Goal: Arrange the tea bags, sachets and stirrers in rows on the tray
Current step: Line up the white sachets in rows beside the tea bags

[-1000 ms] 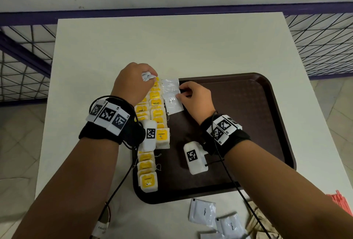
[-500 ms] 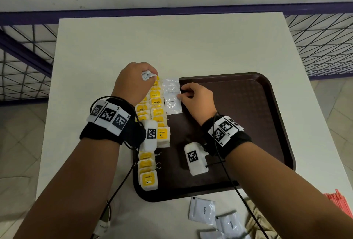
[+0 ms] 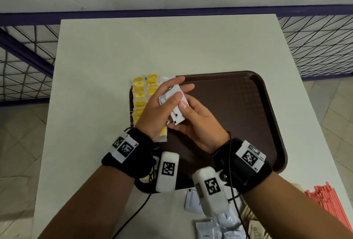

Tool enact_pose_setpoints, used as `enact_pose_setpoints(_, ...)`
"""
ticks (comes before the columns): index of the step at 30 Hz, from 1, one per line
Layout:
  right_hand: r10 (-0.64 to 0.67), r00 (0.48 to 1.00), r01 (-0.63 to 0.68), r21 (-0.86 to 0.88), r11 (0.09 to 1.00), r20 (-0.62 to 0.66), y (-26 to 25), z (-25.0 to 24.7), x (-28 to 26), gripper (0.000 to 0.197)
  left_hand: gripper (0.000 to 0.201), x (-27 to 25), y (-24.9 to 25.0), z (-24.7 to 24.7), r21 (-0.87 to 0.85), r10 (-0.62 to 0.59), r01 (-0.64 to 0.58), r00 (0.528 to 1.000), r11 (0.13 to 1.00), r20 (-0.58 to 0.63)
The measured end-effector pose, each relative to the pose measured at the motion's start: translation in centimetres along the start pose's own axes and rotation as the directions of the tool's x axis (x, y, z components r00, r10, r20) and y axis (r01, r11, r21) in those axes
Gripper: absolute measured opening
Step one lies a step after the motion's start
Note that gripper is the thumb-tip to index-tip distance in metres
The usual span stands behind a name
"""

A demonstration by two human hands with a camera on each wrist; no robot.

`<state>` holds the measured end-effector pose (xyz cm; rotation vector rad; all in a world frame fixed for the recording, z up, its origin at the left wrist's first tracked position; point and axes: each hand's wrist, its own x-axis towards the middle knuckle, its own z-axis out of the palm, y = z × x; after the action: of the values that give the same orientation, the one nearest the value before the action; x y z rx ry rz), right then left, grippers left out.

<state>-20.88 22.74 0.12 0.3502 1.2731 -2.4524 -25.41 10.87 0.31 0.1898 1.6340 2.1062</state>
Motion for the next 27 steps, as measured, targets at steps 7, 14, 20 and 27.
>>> enact_pose_setpoints(7, -0.011, 0.999, 0.014, 0.086, 0.996, -0.039, 2.2, -1.0, -1.7, 0.038, 0.043, -1.2, -1.0, -0.5, 0.454, -0.057, 0.072, 0.997, 0.888, -0.048)
enact_pose_setpoints(14, 0.010, 0.989, -0.008, 0.015, 1.000, -0.146, 1.7, -2.5, -1.1, 0.036, 0.013, 0.4, 1.1, -3.5, 0.526, -0.145, 0.179, 0.984, 0.831, -0.107)
enact_pose_setpoints(20, 0.056, 0.982, -0.068, -0.057, 0.996, -0.182, 2.0, -2.4, 0.4, 0.037, 0.011, 3.4, 1.9, -4.0, 0.722, -0.264, 0.202, 0.964, 0.662, -0.027)
enact_pose_setpoints(27, -0.165, 0.928, -0.093, -0.638, 0.765, -0.333, 2.6, -2.5, 2.5, 0.016, 0.016, 5.7, 1.5, -4.3, 0.857, -0.285, 0.180, 0.958, 0.483, -0.040)
